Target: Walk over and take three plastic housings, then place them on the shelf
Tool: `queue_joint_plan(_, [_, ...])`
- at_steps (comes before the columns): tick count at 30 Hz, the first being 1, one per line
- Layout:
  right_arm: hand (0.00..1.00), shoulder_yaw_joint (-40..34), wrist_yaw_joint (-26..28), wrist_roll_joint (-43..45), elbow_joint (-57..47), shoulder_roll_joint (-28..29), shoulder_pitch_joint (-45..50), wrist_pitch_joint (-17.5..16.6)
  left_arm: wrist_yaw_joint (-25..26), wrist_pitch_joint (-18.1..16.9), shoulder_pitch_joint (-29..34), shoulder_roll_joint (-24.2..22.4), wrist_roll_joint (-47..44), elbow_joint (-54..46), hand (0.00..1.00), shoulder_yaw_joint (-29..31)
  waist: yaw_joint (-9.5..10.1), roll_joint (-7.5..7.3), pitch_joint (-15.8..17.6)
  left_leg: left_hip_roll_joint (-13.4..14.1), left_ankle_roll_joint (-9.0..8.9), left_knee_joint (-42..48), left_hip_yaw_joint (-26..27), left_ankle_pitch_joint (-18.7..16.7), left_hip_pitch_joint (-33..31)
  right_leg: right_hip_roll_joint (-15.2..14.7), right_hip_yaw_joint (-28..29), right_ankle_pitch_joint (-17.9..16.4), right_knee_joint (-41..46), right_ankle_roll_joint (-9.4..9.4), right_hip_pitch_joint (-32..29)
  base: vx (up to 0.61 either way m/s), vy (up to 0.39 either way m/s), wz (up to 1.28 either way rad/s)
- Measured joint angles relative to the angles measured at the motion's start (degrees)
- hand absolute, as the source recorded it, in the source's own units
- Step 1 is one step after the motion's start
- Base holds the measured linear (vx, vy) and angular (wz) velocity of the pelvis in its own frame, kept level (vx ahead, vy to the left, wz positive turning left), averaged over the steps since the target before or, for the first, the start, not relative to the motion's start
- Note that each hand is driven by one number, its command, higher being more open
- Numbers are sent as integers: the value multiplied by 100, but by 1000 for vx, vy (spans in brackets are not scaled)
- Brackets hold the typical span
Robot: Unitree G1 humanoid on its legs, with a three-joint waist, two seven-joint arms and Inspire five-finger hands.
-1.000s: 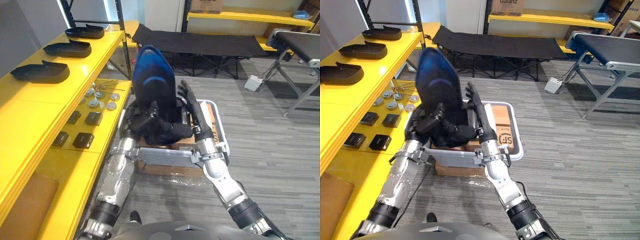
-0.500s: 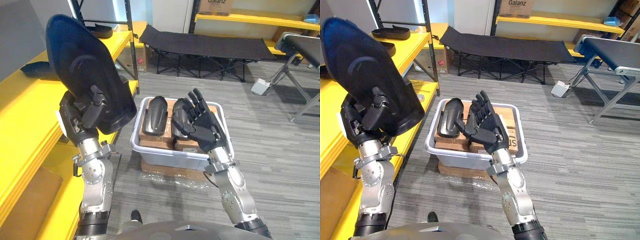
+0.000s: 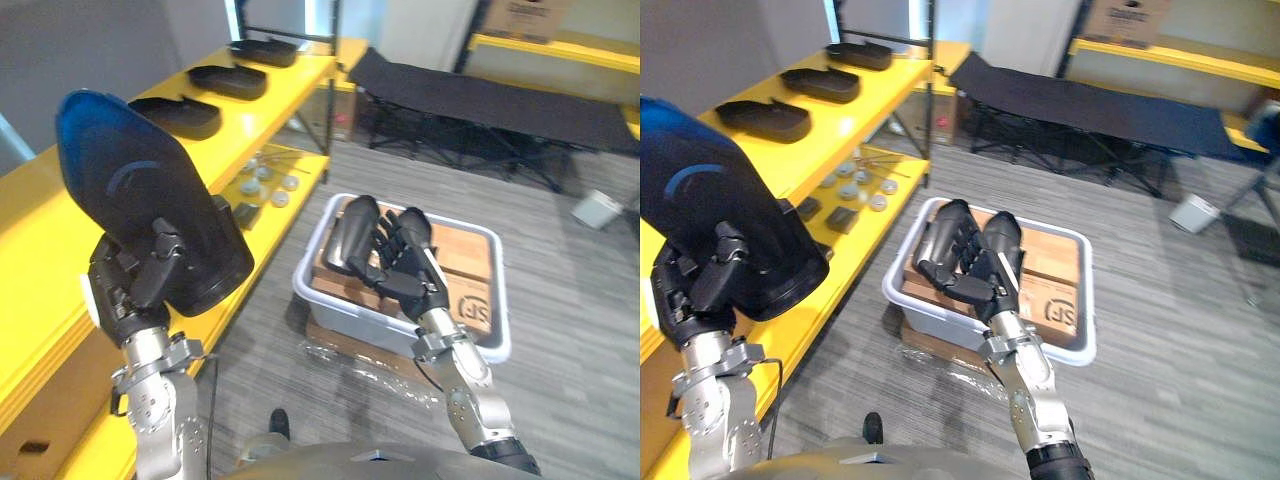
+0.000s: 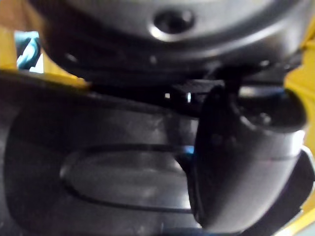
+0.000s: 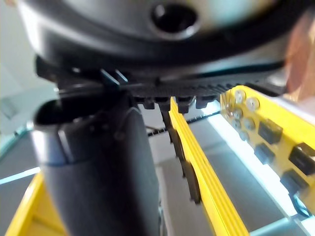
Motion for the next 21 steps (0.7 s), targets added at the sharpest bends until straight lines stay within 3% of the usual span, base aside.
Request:
queue_joint_plan(2, [100, 297, -211, -355, 56, -135, -401, 25, -36, 27, 260, -27, 49, -62, 0, 278, 198, 38, 26, -30, 19, 3, -221, 27, -1, 13, -191, -40, 60, -37, 120, -2, 27, 47])
queue_joint_plan(5, [100, 255, -511, -508, 50, -145, -609, 87, -266, 34, 399, -28, -5, -60, 0, 356, 260, 72, 88, -129, 101, 272, -494, 45, -282, 10, -727, -139, 157, 34, 325, -56, 43, 101])
queue_joint_plan(6, [100, 152, -633, -520, 26, -146, -596, 145, -480, 33, 354, -12, -4, -58, 0, 334, 188, 164, 156, -83, 219, 518, -122, -143, -515, 10, -1051, -217, 239, 85, 362, -131, 76, 136])
queue_joint_plan(7, [100, 87, -703, -536, -12, -182, -578, 175, -609, 32, 295, -13, -1, -58, 0, 308, 98, 151, 182, 11, 251, 674, 180, -160, -601, 14, -1230, -259, 296, 94, 404, -149, 71, 152])
queue_joint_plan(8, [100, -24, -826, -738, -13, -296, -541, 204, -818, 32, 189, -2, -3, -54, 0, 170, 46, 284, 321, 127, 278, 827, 530, -137, -670, -23, -1453, -408, 432, 128, 475, -156, 85, 113])
queue_joint_plan(9, [100, -64, -857, -794, -8, -359, -518, 221, -894, 30, 166, -2, -4, -55, 0, 98, 60, 348, 368, 130, 290, 857, 549, -127, -682, -83, -1500, -465, 501, 149, 491, -151, 104, 90])
queue_joint_plan(11, [100, -128, -869, -973, -6, -395, -435, 224, -1066, 30, 155, 34, -5, -57, 0, -82, 76, 551, 489, 103, 309, 854, 618, -113, -678, -209, -1473, -542, 739, 187, 461, -124, 108, 27])
queue_joint_plan(12, [100, -128, -854, -975, -7, -378, -429, 224, -1108, 30, 153, 60, -16, -57, 0, -106, 76, 573, 497, 97, 309, 840, 652, -113, -690, -229, -1408, -562, 815, 195, 410, -113, 102, -4])
queue_joint_plan(15, [100, -194, -797, -1075, -111, -298, -194, 176, -1404, 42, -75, 330, -107, -7, 0, -440, -80, 544, 519, -42, 359, 644, 451, -2, -750, -190, -505, -867, 1222, 156, 115, -107, 88, 29])
queue_joint_plan(17, [100, -318, -786, -1142, -127, -299, 42, 152, -1712, 51, -265, 409, -267, 119, 0, -756, -213, 512, 507, -206, 380, 407, 350, 46, -722, -198, -238, -1055, 1381, 124, 8, -104, 90, 75])
queue_joint_plan(21, [100, -362, -732, -1208, -127, -300, 188, 86, -1906, 54, -262, 422, -264, 186, 0, -869, -185, 534, 522, -186, 341, 348, 489, 128, -741, -205, -46, -1102, 1483, 94, -122, -44, 43, 9])
